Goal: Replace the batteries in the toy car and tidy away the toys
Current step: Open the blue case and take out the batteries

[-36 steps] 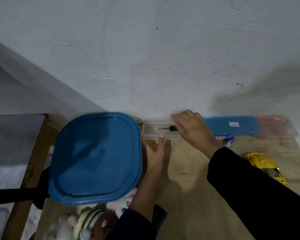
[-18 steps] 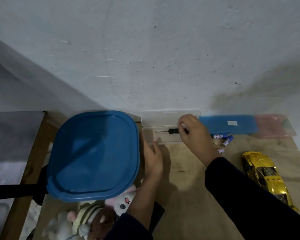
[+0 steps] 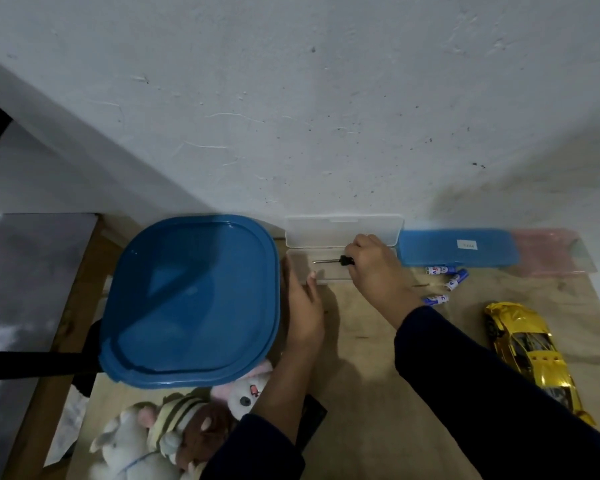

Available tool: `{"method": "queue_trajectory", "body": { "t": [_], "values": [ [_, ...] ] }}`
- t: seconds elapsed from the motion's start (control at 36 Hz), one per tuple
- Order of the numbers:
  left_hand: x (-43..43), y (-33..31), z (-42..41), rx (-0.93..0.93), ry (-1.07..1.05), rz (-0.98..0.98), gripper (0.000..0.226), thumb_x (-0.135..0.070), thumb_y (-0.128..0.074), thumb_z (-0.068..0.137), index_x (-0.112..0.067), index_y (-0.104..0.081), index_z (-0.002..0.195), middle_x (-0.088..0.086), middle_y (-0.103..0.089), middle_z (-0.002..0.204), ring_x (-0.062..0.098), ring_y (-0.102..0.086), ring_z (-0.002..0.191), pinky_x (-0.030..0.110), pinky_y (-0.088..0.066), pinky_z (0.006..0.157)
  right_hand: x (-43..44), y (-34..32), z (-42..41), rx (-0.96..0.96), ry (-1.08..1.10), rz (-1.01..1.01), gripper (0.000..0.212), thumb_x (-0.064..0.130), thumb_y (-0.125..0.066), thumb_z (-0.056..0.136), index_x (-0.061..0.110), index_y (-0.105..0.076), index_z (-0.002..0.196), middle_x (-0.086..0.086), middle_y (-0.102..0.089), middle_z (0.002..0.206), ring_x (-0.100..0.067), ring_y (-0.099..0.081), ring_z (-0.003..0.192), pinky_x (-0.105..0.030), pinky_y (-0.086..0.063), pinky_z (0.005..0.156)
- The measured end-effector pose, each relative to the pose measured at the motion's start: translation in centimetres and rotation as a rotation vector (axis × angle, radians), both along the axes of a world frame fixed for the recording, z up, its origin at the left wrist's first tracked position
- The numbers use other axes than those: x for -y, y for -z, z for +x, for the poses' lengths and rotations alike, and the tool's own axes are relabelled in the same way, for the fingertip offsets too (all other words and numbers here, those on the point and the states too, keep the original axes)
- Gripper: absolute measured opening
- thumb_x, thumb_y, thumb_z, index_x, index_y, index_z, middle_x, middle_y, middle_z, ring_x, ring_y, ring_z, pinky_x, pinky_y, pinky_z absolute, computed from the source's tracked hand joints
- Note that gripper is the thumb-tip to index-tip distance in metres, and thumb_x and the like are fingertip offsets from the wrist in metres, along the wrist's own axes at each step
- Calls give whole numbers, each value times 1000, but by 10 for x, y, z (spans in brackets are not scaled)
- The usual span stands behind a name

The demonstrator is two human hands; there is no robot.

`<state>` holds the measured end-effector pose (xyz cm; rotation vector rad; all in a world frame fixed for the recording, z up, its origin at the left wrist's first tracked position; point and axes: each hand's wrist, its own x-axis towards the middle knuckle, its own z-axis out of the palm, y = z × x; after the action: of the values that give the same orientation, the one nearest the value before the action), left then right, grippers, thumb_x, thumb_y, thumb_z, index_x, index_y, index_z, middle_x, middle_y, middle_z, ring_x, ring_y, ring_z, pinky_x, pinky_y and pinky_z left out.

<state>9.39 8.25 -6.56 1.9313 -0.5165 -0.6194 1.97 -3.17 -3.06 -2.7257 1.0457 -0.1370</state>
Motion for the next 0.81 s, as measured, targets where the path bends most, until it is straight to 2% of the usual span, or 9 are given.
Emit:
{"method": "queue_trajectory", "body": {
  "t": [0.08, 0.31, 0.39, 0.5, 0.58, 0.64, 0.69, 0.75, 0.81],
  "values": [
    [1, -2, 0, 6, -5, 13, 57, -30, -40, 100, -19, -16, 150, 0, -21, 157, 15, -17, 144, 42, -17, 119, -1, -2, 0, -75, 8, 7, 24, 2, -63, 81, 6, -62, 104, -10, -57, 104, -26, -52, 99, -40, -49, 80],
    [0, 7, 1, 21, -10, 71, 60, -43, -37, 98, -27, -13, 150, -1, -19, 158, 17, -17, 145, 49, -22, 117, 2, -7, 4, -229, -6, 20, 24, 4, -57, 87, 9, -61, 110, -7, -55, 109, -24, -50, 105, -34, -46, 78],
    [1, 1, -1, -6, -3, 79, 57, -35, -38, 100, -24, -13, 150, -2, -21, 157, 15, -19, 144, 47, -22, 117, 3, -7, 3, -231, -20, 40, 27, 2, -56, 88, 8, -58, 114, -7, -52, 115, -24, -47, 109, -34, -45, 83],
    [3, -10, -3, 24, 34, 115, 56, -32, -33, 101, -20, -10, 151, 2, -25, 156, 17, -25, 142, 45, -23, 117, 3, -12, -9, -63, 37, 118, 27, 7, -50, 92, 8, -54, 119, -10, -48, 120, -26, -43, 110, -37, -42, 91],
    [7, -17, -4, 40, 21, 175, 54, -26, -34, 102, -16, -13, 151, 7, -25, 155, 24, -28, 141, 46, -27, 115, 3, -25, -23, 98, 81, 150, 24, 12, -48, 95, 3, -54, 116, -14, -48, 118, -29, -44, 107, -39, -42, 85],
    [10, -23, -6, 61, 1, 212, 53, -24, -35, 101, -15, -15, 150, 11, -31, 152, 29, -35, 137, 48, -33, 111, 4, -35, -35, 198, 89, 170, 22, 12, -50, 94, 1, -55, 112, -15, -50, 114, -31, -49, 100, -40, -45, 81],
    [13, -29, -8, 96, -14, 246, 54, -19, -38, 100, -10, -18, 149, 13, -28, 152, 32, -35, 136, 48, -33, 110, 5, -47, -51, 310, 113, 232, 20, 11, -53, 92, 0, -57, 108, -14, -51, 109, -29, -54, 93, -39, -46, 80],
    [17, -37, -13, 134, -19, 291, 57, -14, -43, 99, -4, -18, 149, 15, -23, 154, 34, -28, 139, 47, -29, 113, 8, -60, -72, 441, 155, 298, 17, 8, -57, 90, 1, -59, 105, -11, -52, 102, -23, -55, 88, -33, -47, 81],
    [22, -49, -24, 220, -13, 322, 63, -10, -48, 96, 0, -15, 148, 19, -19, 154, 36, -23, 140, 45, -26, 115, 13, -71, -96, 538, 218, 336, 16, 4, -60, 88, 0, -61, 103, -6, -51, 95, -16, -53, 85, -14, -43, 79]
  ]
}}
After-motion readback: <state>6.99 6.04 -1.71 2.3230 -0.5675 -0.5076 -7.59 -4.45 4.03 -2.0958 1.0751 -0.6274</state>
